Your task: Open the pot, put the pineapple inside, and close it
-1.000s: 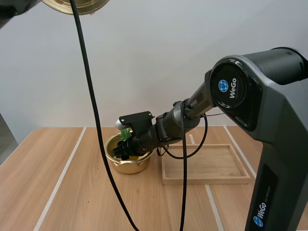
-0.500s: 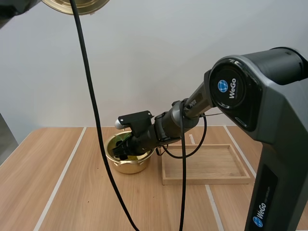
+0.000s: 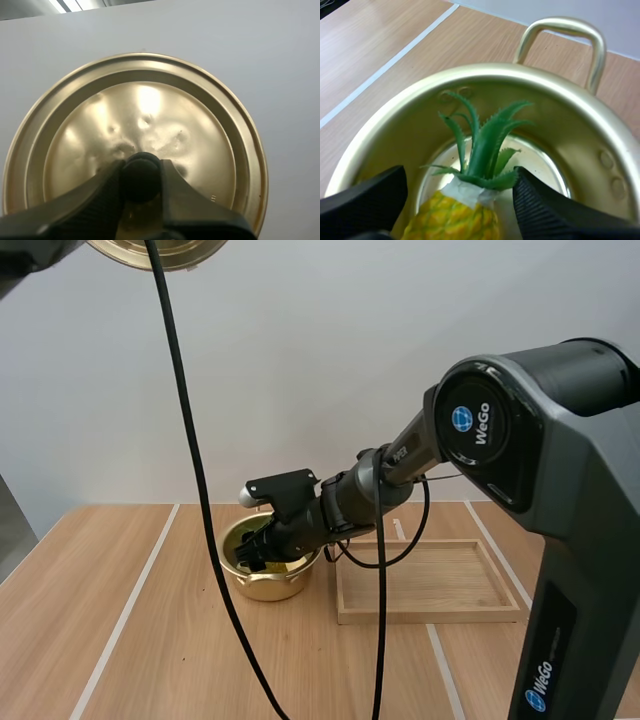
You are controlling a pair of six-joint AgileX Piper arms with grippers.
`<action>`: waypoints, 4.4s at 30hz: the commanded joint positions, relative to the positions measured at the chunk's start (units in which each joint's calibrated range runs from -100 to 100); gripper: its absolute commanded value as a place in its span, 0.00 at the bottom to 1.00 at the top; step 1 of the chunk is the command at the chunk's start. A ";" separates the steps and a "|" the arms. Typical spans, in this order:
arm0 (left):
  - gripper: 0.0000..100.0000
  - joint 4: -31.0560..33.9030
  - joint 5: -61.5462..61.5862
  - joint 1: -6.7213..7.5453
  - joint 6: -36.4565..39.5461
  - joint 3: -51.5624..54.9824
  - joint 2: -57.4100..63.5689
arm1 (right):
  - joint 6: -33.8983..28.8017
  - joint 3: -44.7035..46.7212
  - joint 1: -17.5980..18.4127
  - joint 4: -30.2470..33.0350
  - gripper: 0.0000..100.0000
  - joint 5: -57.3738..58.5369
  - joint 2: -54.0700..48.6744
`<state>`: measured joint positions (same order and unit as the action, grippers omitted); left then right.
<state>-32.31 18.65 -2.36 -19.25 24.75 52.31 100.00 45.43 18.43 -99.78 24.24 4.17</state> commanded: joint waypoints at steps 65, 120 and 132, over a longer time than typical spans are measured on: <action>0.00 -0.88 -1.21 -0.06 0.59 -0.32 0.38 | 0.00 -3.51 -10.70 -0.22 0.00 -35.23 -62.05; 0.00 -0.88 49.10 -0.06 -4.51 -0.32 -19.68 | 0.00 14.98 -16.16 -0.22 0.00 -32.33 -73.94; 0.00 -1.04 49.44 -0.06 -7.87 5.34 -25.59 | 0.00 15.14 -16.16 -0.22 0.00 -32.33 -73.94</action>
<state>-32.31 69.44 -2.36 -26.19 28.78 27.18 100.00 60.55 2.51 -99.89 -7.83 -69.17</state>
